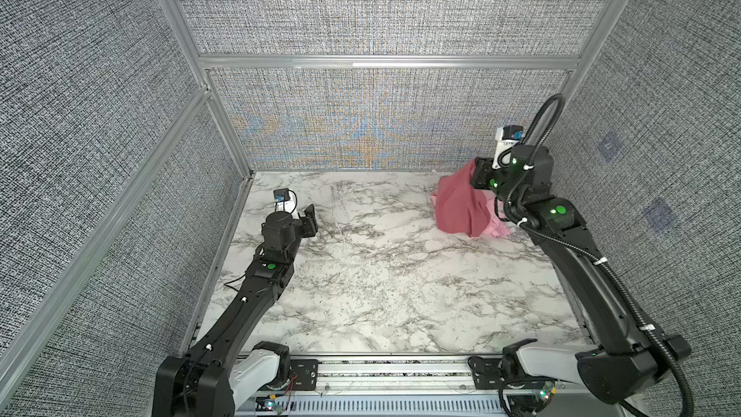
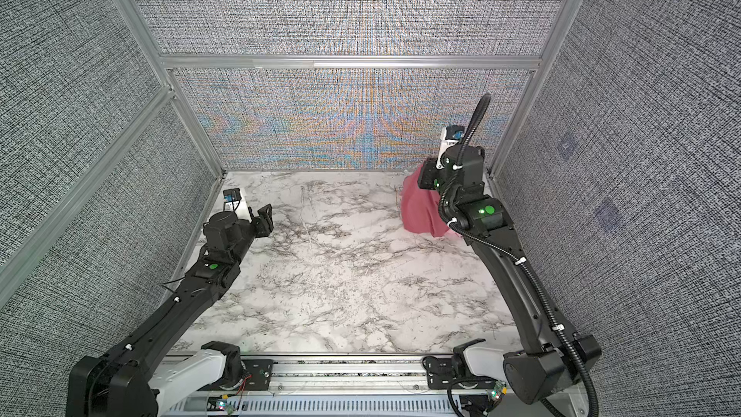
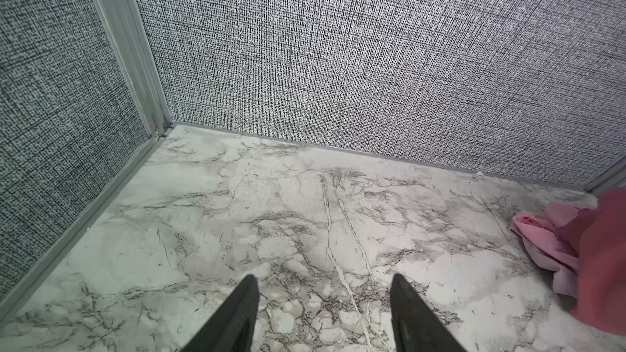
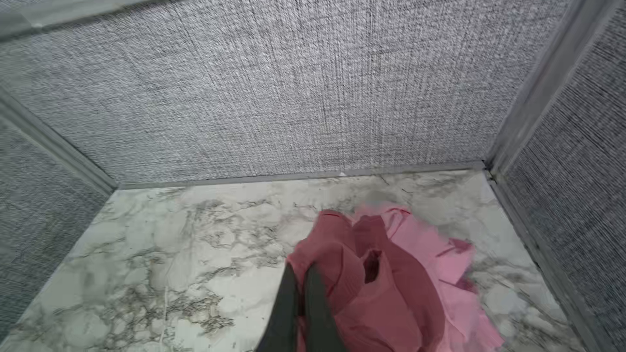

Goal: Pick out a specific cloth from the pile
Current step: 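Grasp the rose-red cloth with the right gripper and lift it out of the pile, then carry the rose-red cloth toward the left gripper and lower it onto the table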

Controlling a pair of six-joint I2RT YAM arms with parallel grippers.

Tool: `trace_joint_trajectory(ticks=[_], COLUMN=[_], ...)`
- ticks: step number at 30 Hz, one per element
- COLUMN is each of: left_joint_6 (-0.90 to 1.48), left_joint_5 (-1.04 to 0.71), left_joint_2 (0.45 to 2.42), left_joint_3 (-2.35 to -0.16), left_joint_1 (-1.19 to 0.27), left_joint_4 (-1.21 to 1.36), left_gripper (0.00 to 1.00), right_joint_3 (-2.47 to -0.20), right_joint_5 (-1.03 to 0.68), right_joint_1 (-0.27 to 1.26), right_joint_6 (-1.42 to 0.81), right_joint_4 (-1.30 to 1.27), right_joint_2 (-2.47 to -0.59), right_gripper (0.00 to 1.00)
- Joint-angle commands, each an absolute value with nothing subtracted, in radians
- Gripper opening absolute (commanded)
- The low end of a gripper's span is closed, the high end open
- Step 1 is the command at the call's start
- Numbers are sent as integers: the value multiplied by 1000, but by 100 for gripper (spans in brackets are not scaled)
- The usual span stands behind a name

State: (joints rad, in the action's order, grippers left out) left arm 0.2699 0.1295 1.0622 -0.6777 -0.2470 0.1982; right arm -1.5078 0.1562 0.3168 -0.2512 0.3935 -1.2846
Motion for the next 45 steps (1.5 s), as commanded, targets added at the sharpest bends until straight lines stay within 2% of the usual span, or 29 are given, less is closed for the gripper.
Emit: trace_joint_trajectory(ticks=[1,11,21,37,45], left_joint_6=[265,276,268,241,240], left_joint_5=[133,174,277,390,399], left_joint_2=[1045,965,926,865,837], left_joint_3=[-690,-771,-966,-1091,-1095], left_joint_1=[-246,-245,-245,-244,-243], left_joint_4=[180,55,-185,-353,-389], left_gripper=[64,64,64,64,65], right_joint_3=[-1570,-1862,-2161,-2449,-2471], right_joint_5=[40,-214,-451,-567,-524], right_joint_1=[320,390,479,623,698], right_joint_6=[-260,-275,-303,-338,-332], right_joint_4=[390,446,451,425,398], right_joint_2=[-1289,-1370,-1561,-1908,-2049], right_gripper=[0,0,0,0,0])
